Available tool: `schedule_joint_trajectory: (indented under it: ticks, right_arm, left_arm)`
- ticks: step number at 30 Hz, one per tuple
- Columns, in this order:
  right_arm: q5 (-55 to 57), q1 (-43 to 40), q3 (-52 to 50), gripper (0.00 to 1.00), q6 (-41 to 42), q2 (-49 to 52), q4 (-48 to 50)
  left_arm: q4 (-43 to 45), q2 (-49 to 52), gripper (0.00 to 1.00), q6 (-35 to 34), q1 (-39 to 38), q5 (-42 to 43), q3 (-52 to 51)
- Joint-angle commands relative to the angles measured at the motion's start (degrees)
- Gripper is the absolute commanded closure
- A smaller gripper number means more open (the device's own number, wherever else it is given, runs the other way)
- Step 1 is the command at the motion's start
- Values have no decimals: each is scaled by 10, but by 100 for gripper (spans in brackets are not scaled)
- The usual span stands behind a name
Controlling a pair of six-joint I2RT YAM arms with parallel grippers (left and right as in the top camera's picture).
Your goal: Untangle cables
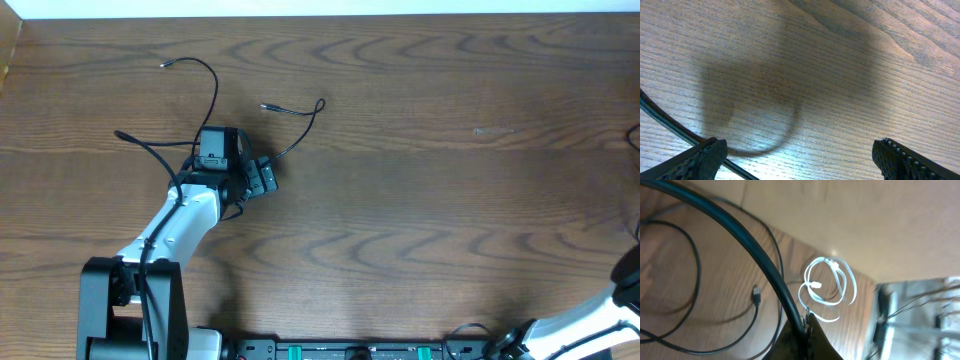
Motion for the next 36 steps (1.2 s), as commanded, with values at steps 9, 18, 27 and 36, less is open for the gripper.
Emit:
schedule_joint_trajectory:
  ticks: [9,18,27,36]
  right_arm:
    - [-193,-86,-85,65,52,61,0]
    - [-372,-87,-116,9,12,65,31]
    - [-483,-87,-119,1,-67,65,37]
    - [-781,-70,-119,1,-238,64,66]
  left_arm:
    - [-3,-2,2,5,1,-1,0]
    - [-3,-2,2,5,1,-1,0]
    - [-3,-2,2,5,1,-1,0]
    - [-3,-2,2,5,1,-1,0]
